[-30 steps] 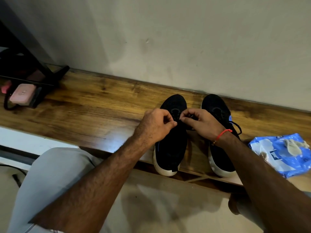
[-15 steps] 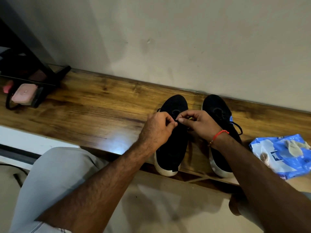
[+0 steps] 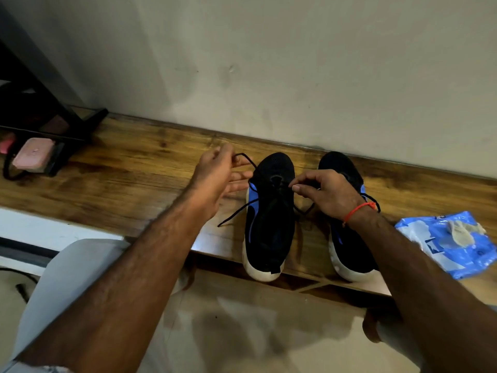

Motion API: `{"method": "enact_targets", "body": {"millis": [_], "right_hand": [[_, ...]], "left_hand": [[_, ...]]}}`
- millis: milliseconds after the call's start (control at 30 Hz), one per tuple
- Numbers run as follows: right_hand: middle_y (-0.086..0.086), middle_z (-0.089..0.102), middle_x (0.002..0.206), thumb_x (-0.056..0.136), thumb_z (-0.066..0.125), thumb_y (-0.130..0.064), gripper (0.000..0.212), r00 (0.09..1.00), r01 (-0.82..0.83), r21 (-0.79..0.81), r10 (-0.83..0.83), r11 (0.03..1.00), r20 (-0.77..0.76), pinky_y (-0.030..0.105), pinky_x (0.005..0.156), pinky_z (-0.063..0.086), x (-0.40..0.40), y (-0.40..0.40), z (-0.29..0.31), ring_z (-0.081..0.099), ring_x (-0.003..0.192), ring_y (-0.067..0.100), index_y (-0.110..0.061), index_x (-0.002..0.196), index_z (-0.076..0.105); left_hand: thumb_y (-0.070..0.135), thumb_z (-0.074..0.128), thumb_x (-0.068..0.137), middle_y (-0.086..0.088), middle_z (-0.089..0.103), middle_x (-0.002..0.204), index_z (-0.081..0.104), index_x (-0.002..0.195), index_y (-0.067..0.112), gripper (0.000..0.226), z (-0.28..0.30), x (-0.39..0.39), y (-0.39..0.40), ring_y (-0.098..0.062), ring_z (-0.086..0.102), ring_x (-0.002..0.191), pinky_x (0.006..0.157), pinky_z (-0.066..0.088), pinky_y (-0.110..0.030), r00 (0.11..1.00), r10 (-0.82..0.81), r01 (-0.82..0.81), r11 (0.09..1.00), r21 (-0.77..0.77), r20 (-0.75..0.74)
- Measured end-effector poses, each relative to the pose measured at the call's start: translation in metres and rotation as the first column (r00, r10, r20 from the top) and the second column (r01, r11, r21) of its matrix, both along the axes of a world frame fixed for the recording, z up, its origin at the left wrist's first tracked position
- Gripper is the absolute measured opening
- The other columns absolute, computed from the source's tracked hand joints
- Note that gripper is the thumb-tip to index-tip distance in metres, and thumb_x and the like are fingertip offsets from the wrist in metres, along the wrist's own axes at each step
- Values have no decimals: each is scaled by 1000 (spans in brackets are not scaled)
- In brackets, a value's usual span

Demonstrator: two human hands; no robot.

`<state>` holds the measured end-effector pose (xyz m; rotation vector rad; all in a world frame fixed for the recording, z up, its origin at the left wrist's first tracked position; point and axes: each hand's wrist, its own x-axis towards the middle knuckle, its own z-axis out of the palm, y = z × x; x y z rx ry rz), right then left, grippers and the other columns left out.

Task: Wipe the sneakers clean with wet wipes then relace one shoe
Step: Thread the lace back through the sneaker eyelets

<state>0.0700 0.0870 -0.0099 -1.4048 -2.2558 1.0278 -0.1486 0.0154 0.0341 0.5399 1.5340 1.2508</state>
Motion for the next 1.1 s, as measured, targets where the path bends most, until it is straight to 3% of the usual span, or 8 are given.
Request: {"method": "enact_targets", "body": {"millis": [100,200,333,433,533,600,967,1100], "right_hand": [[-14,69,95,93,68,-23,11,1000,-17,-3,17,1000,10,11,82,44,-3,-3,-2,61,96,1,-24,100,75],[-14,68,95,93,68,-23,10,1000,-16,-2,16,1000,15,4,76,39,-5,-4,-3,60,96,0,-25,100,75],[-12,71,96,93,68,-22,11,1000,1,-11,-1,1000,-12,13,84,46,-3,-4,-1,63,97,2,-24,100,75],[-11,71,97,93,68,-22,10,1000,6,-19,-7,1000,-28,13,82,49,-3,-4,-1,64,95,2,-25,100,75],[-7,72,94,92,69,-22,9,1000,-7,-21,6,1000,-26,4,64,46,-4,-4,-2,66,88,4,-26,97,75],[-8,72,93,92,69,-24,8,1000,-26,-6,26,1000,1,5,65,48,-4,-4,-3,67,87,6,-27,96,75],[-8,72,99,95,63,-31,15,999,-31,-59,30,998,-17,24,83,53,-7,-8,-1,65,92,8,-31,107,74],[-9,72,99,96,62,-30,14,999,-31,-56,29,998,-30,22,82,53,-10,-10,-3,65,93,6,-31,102,74]], "left_hand": [[23,34,107,-11,75,80,46,81,15,29,0,4,3,-30,76,77,82,62,-47,920,95,-132,989,72,380],[20,41,106,-1,53,62,50,82,14,26,-2,1,4,-14,55,51,62,61,-40,875,218,-269,961,60,432],[25,49,107,4,47,64,56,88,14,24,-2,-8,4,-6,41,44,42,44,-22,942,274,-285,958,32,194],[21,57,103,1,55,69,63,91,9,18,2,-4,-4,-3,43,45,35,32,-17,998,-54,55,995,-78,19],[10,61,100,-6,65,74,66,103,2,10,5,6,-14,-4,47,45,34,32,-15,905,-426,417,888,-193,-2],[5,64,97,-11,71,79,64,111,2,15,3,10,-17,-6,50,44,34,34,-16,842,-537,510,823,-249,-49],[23,78,89,-5,70,65,73,85,17,9,-24,25,-13,-13,63,50,47,54,-27,756,-437,347,899,-266,-488],[29,80,86,11,67,69,75,79,23,10,-28,29,-10,4,58,57,47,42,-7,610,-417,343,905,-250,-673]]}}
